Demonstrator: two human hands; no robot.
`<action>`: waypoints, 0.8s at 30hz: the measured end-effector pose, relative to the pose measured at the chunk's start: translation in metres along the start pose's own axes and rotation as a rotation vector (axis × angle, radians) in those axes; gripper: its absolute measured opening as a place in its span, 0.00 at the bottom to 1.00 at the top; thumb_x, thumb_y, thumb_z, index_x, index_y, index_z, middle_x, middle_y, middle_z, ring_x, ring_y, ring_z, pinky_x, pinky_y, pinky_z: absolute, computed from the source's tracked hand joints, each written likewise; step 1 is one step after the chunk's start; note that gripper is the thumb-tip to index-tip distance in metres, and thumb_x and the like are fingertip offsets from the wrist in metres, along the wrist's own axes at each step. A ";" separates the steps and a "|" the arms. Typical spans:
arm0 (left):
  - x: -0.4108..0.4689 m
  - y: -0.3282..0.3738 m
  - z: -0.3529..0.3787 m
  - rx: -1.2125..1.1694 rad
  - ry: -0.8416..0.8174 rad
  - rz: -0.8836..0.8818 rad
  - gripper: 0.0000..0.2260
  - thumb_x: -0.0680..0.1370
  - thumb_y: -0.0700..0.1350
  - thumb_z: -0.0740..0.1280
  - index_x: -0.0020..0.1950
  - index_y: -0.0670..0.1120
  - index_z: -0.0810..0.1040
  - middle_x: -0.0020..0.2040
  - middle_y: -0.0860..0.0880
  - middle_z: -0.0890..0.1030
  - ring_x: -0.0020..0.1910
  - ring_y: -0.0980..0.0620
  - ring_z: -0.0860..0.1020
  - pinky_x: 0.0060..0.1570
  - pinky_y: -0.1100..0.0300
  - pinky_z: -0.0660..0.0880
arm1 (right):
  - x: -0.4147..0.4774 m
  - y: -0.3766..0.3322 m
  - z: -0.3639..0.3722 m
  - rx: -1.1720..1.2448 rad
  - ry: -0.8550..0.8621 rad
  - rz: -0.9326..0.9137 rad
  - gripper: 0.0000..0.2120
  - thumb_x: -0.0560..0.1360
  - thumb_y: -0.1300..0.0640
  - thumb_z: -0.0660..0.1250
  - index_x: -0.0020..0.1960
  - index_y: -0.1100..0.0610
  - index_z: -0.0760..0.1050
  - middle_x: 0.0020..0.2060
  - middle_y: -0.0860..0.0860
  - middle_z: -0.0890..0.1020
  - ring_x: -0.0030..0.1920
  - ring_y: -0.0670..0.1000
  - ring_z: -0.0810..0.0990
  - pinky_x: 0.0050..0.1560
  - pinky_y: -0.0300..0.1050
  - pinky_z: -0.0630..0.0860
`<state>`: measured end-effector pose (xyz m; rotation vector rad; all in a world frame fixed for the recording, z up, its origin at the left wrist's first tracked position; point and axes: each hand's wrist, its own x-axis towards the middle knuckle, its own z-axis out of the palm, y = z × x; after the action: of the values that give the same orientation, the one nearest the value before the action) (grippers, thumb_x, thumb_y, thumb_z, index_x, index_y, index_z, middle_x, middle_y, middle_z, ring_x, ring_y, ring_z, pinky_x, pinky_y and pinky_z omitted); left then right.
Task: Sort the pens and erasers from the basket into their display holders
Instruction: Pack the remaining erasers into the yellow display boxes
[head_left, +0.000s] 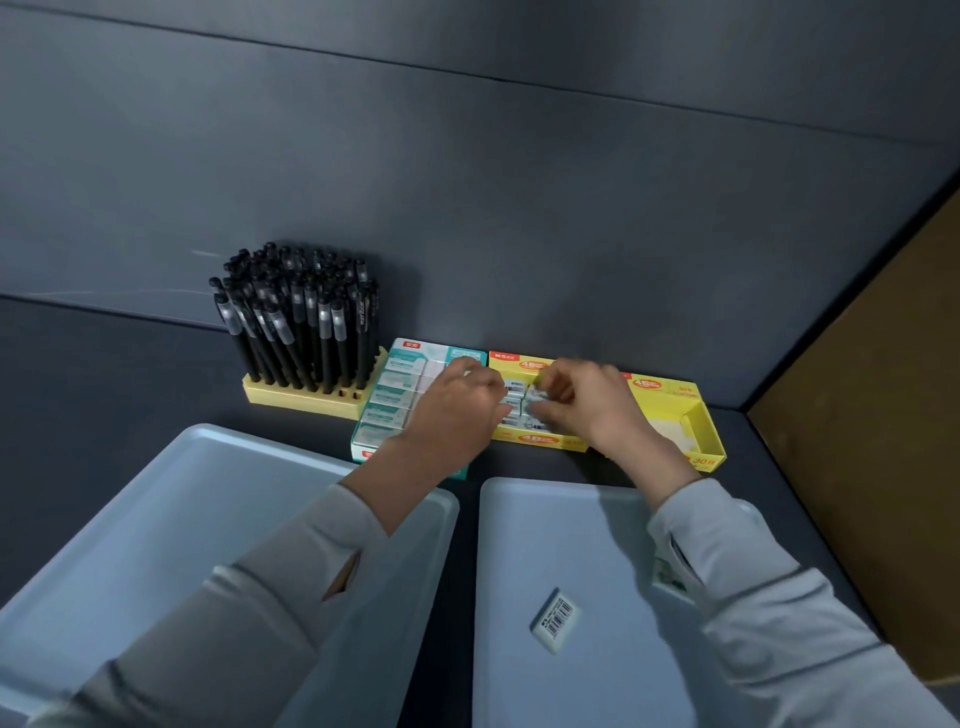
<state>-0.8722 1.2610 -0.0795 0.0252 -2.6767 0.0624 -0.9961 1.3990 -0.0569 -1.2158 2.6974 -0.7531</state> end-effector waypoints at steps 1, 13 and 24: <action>0.000 0.000 -0.001 0.034 0.012 0.017 0.07 0.65 0.43 0.80 0.37 0.44 0.84 0.38 0.48 0.83 0.41 0.46 0.80 0.46 0.57 0.78 | -0.001 0.000 0.001 -0.040 -0.014 -0.015 0.08 0.69 0.56 0.77 0.46 0.54 0.80 0.41 0.50 0.83 0.44 0.52 0.81 0.46 0.46 0.78; -0.003 0.004 -0.010 0.030 -0.040 0.023 0.09 0.60 0.44 0.82 0.35 0.47 0.84 0.39 0.50 0.83 0.43 0.49 0.82 0.49 0.57 0.79 | -0.002 0.000 0.009 -0.258 0.059 -0.202 0.14 0.69 0.72 0.67 0.48 0.57 0.83 0.46 0.54 0.83 0.47 0.56 0.81 0.47 0.47 0.78; -0.019 0.023 -0.025 -0.268 -0.076 -0.128 0.15 0.79 0.45 0.64 0.64 0.43 0.78 0.65 0.45 0.76 0.67 0.44 0.69 0.68 0.56 0.59 | -0.053 0.006 -0.033 -0.197 0.115 -0.142 0.11 0.74 0.67 0.68 0.51 0.55 0.84 0.48 0.52 0.84 0.48 0.56 0.80 0.46 0.41 0.69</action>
<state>-0.8448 1.2852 -0.0661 0.1164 -2.7289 -0.3436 -0.9731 1.4543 -0.0370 -1.4641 2.8602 -0.6005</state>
